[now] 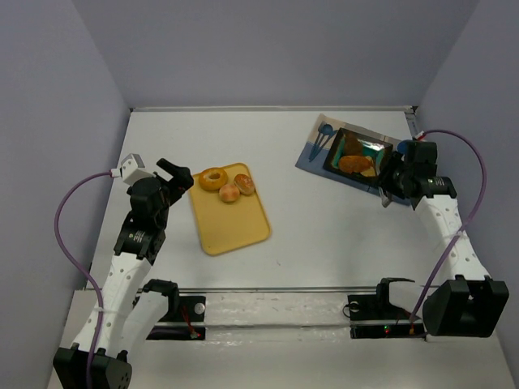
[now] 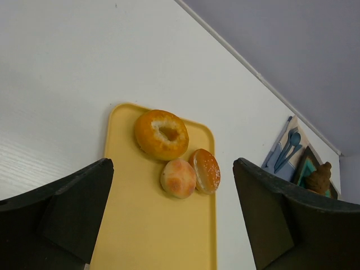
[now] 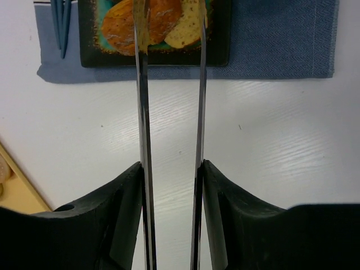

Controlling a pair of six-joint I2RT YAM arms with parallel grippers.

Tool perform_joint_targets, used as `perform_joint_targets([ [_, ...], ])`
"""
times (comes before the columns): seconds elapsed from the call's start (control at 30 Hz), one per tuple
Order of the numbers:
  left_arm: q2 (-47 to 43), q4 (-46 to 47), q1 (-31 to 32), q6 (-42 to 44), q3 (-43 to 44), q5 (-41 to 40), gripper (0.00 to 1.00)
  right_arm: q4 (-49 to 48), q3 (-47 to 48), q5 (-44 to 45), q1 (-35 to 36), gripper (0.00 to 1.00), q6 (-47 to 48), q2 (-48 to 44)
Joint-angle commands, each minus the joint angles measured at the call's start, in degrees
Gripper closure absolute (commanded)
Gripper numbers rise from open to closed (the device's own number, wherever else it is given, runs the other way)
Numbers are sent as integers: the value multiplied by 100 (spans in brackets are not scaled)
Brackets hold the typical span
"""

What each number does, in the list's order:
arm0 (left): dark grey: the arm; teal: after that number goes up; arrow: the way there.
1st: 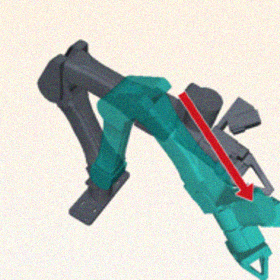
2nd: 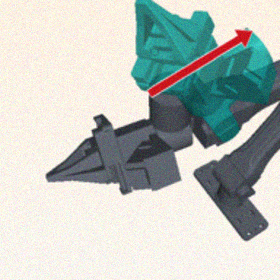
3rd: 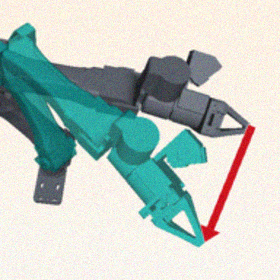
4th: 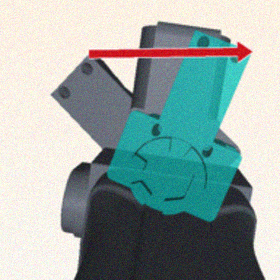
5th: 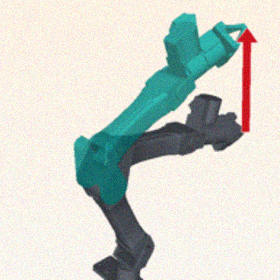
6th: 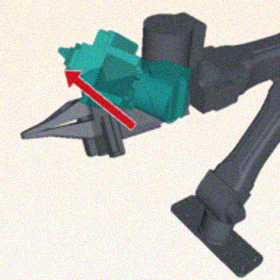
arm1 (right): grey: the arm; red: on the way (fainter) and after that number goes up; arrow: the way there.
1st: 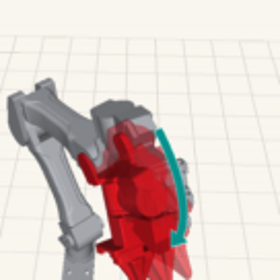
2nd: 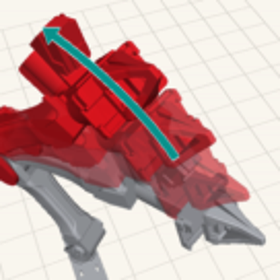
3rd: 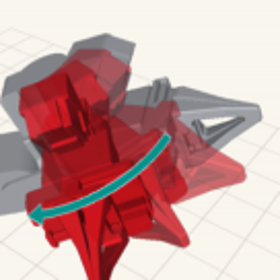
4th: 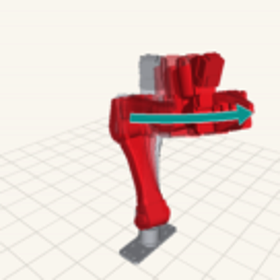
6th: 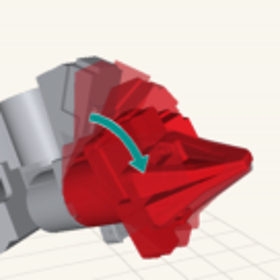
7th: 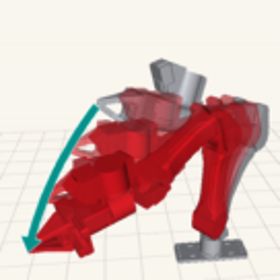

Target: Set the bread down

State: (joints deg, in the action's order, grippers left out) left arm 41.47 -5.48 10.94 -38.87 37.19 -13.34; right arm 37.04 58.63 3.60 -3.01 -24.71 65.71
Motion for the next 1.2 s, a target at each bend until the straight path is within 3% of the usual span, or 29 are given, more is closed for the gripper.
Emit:
perform_joint_targets([
  [0.0, -87, 170, 40, 64, 60, -28, 1, -73, 430, -707, -33, 52, 343, -348],
  [0.17, -43, 178, 40, 82, 78, 25, 1, -713, -17, -3745, -33, 53, 1178, -559],
  [0.23, -43, 187, 40, 82, 69, 60, 1, -820, -150, -3910, 307, 53, 1293, -568],
  [0.37, -78, 196, 40, 82, 60, 113, 1, -864, -299, -2657, 1263, 53, 1364, -411],
  [0.47, -96, 240, 40, 90, 52, 121, 1, -1179, -378, -2216, 1915, 53, 1224, -209],
  [0.63, -87, 301, 40, 90, -1, 157, 1, -1998, -843, -1705, 2453, 49, 969, 396],
  [0.83, -52, 319, 40, 117, 25, 157, 1, -1876, -968, -598, 3069, 47, 775, 1320],
  [0.93, -60, 302, 40, 134, 25, 122, 1, -1744, -1011, -106, 3323, 38, 652, 1515],
  [0.97, -78, 301, 40, 134, 25, 95, 1, -1639, -1012, 35, 3324, 20, 625, 1489],
  [1.03, -87, 266, 40, 134, 43, 60, 1, -1481, -977, 211, 3377, 0, 538, 1383],
  [1.17, -131, 214, 40, 108, 78, 7, 1, -1208, -827, 606, 3377, 0, 433, 839],
])
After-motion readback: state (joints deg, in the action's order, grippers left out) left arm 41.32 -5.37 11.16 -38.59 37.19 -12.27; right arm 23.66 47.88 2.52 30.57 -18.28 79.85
